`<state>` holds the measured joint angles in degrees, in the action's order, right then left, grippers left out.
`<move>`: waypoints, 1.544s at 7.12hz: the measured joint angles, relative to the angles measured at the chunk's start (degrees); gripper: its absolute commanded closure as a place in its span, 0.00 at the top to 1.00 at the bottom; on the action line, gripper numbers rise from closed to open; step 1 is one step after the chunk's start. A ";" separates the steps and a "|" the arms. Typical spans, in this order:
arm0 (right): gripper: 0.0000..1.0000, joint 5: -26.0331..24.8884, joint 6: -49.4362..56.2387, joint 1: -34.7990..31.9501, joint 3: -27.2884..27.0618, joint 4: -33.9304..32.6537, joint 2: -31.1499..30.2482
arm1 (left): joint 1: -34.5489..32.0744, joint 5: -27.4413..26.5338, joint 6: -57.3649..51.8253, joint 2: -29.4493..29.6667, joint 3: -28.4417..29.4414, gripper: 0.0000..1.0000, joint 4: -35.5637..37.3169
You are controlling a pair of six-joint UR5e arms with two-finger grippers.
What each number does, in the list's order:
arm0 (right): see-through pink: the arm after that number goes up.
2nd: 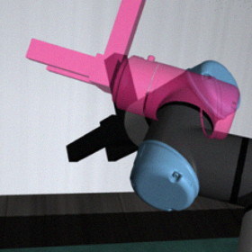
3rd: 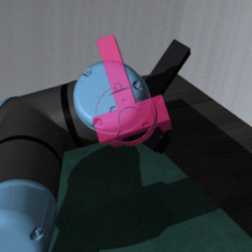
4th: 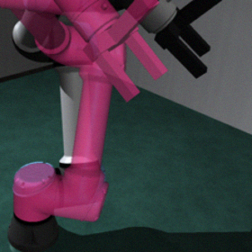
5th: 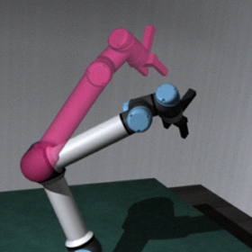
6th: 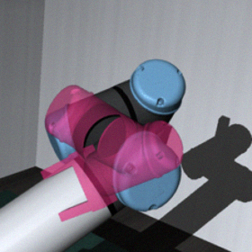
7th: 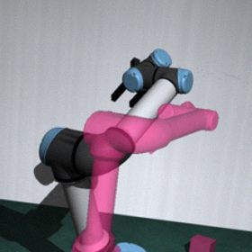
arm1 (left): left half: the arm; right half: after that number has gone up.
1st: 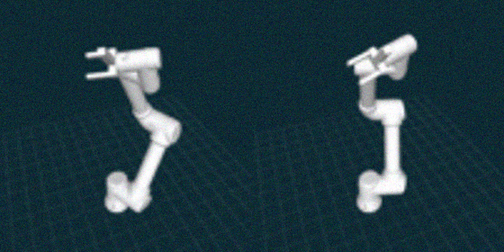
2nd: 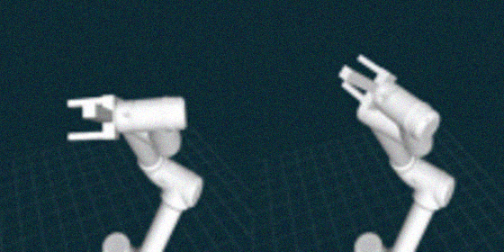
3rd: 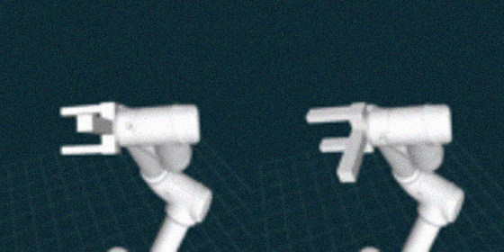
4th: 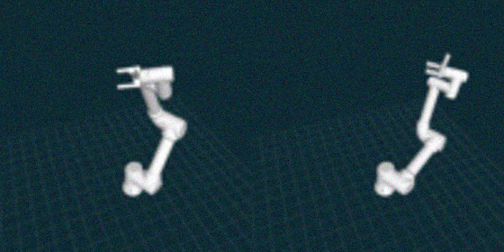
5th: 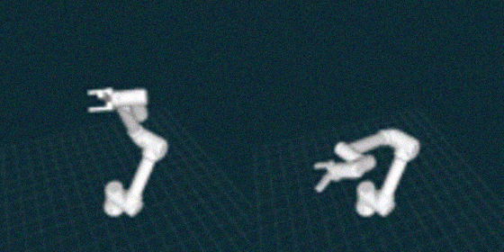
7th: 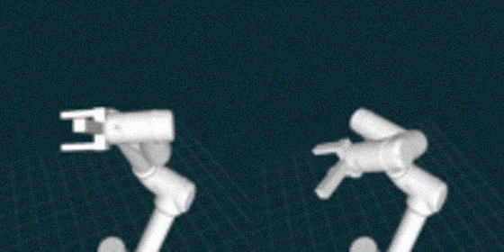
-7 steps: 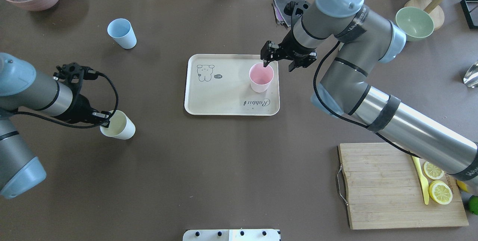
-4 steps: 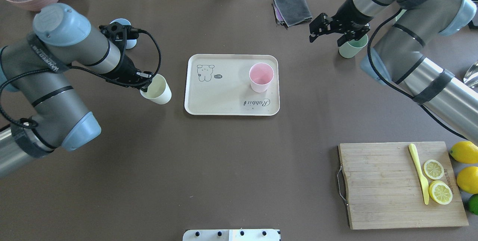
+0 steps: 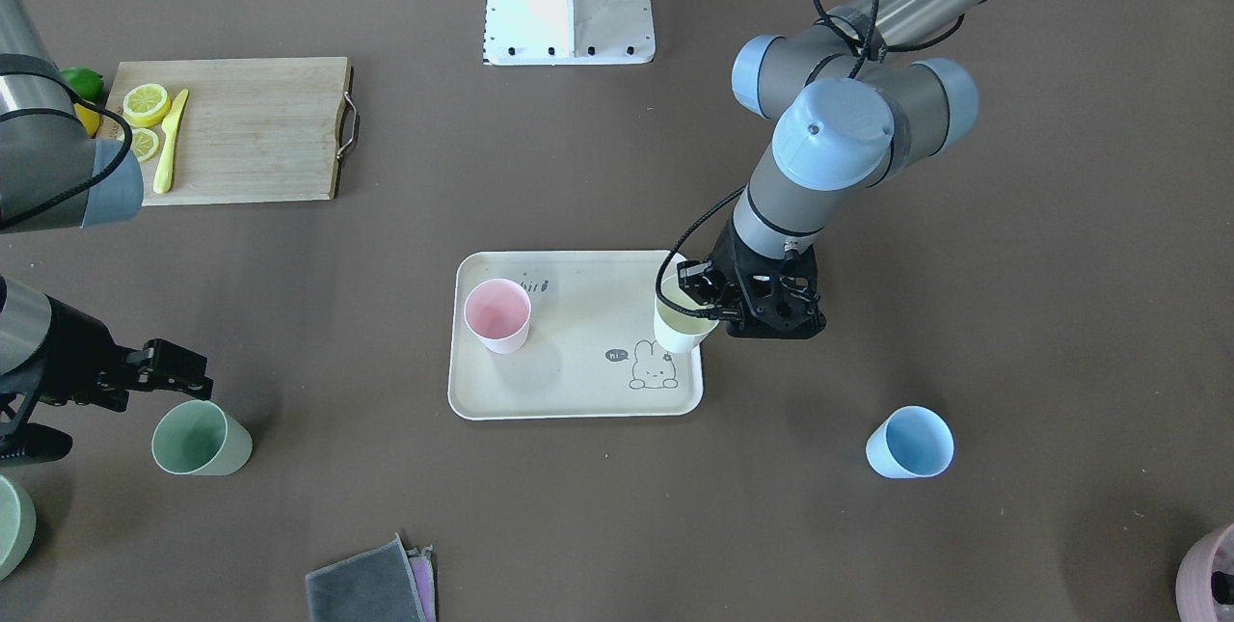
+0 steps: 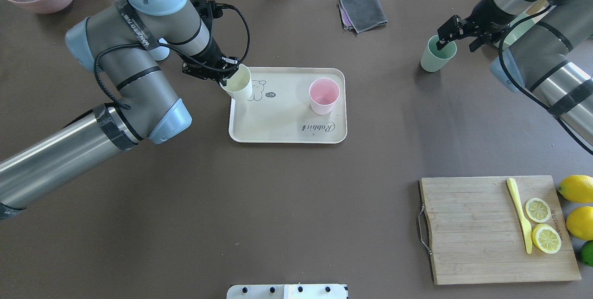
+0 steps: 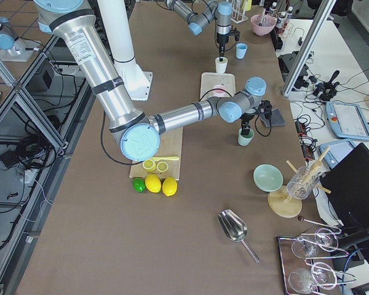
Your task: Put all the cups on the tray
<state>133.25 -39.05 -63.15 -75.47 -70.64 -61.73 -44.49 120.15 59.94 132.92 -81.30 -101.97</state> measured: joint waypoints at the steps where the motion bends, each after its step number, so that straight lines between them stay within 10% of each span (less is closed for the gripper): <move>1: 0.94 -1.23 0.52 -0.08 2.15 0.15 0.20 | 0.67 -0.08 0.77 1.01 1.53 0.00 -1.01; 3: 0.80 -2.30 0.31 -0.19 5.13 0.33 0.80 | 2.33 -0.78 2.47 2.18 2.37 0.97 -1.60; 5: 0.54 -2.45 -1.19 -0.14 7.18 0.39 1.67 | 3.17 -1.42 2.79 2.49 2.11 0.97 -1.55; 7: 0.05 -2.39 -1.97 0.14 8.13 0.43 1.97 | 2.39 -1.18 1.74 0.63 -0.78 0.98 -0.95; 11: 0.00 -1.34 -4.24 0.78 7.94 0.37 3.94 | -9.97 2.33 -21.39 -11.60 -4.18 0.97 -0.57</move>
<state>131.91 -43.29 -62.37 -67.53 -70.27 -57.79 -54.45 122.47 38.55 121.32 -85.49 -102.54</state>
